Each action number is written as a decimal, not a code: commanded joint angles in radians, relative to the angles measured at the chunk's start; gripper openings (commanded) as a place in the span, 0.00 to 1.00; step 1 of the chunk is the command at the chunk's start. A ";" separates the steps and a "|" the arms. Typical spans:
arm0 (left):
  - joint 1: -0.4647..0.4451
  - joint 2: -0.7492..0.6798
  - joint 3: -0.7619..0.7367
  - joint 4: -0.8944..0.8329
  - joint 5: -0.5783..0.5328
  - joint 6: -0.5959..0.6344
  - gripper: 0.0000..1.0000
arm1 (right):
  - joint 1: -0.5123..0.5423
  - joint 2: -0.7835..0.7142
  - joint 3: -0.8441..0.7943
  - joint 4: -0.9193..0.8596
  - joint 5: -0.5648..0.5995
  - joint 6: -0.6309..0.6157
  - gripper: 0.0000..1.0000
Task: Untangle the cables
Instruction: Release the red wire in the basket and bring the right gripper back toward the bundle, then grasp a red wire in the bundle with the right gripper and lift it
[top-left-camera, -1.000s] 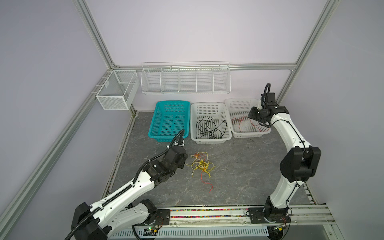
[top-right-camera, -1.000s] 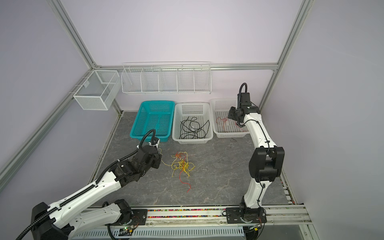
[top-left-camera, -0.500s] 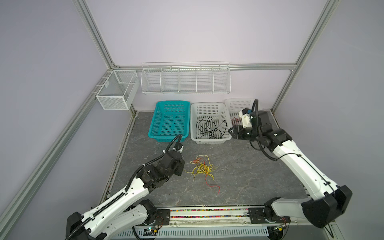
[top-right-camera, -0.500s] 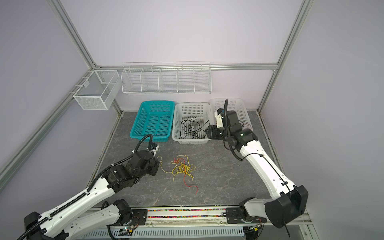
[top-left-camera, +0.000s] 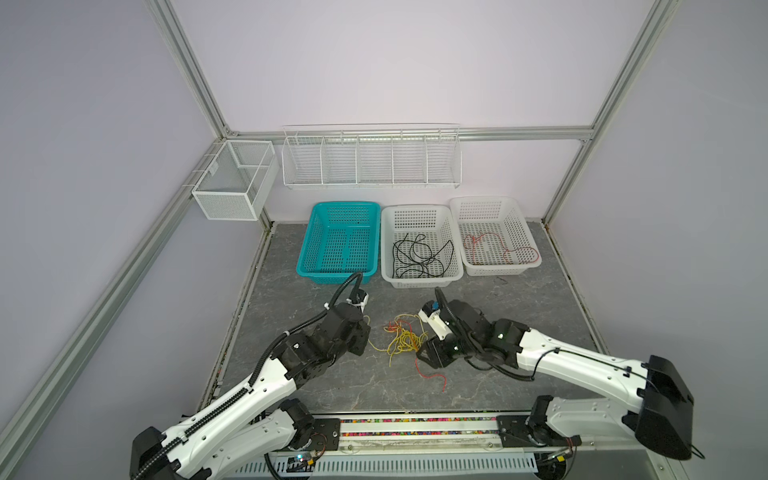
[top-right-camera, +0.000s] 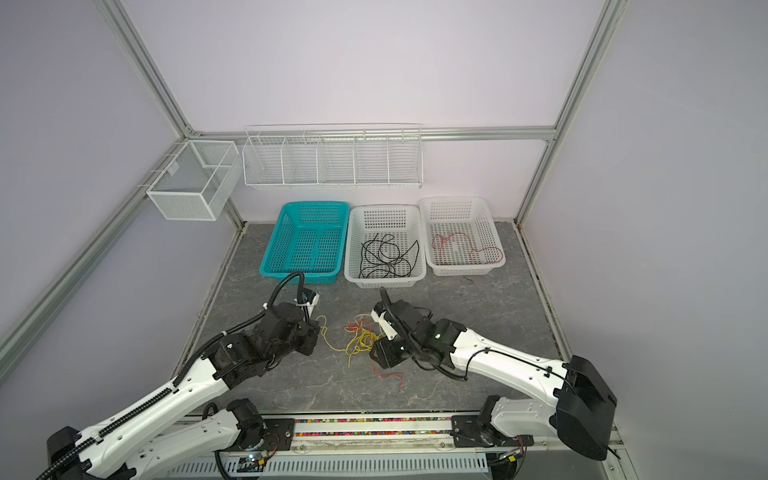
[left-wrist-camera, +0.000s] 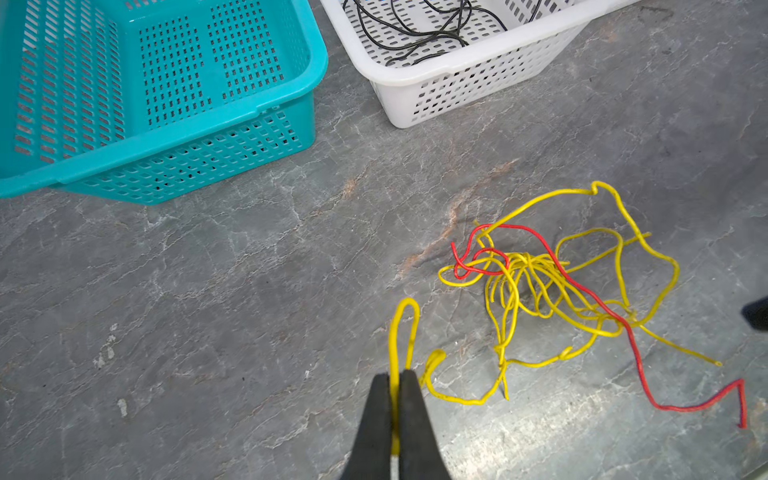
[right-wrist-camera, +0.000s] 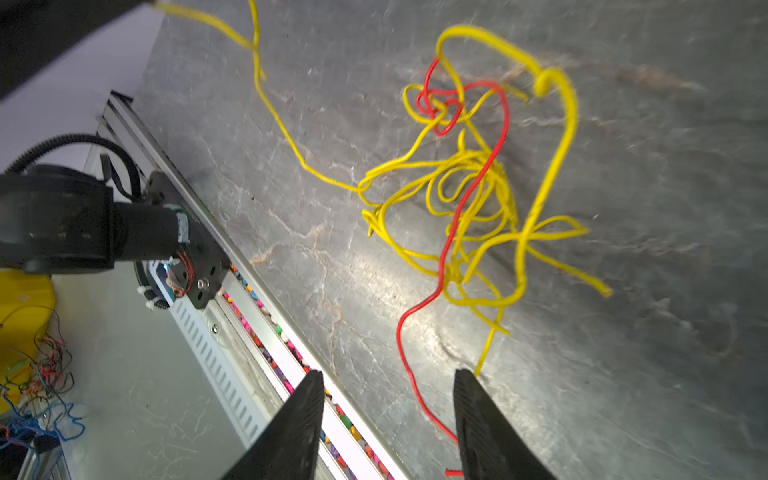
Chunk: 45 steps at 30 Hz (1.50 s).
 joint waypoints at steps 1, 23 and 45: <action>-0.007 0.005 -0.009 -0.004 0.012 -0.004 0.00 | 0.076 0.010 -0.022 0.082 0.102 0.052 0.53; -0.006 0.002 -0.020 0.007 0.020 -0.004 0.00 | 0.108 0.264 -0.020 0.166 0.205 0.131 0.35; -0.007 0.019 -0.026 0.013 0.046 -0.007 0.00 | 0.077 -0.139 -0.009 -0.021 0.265 0.046 0.06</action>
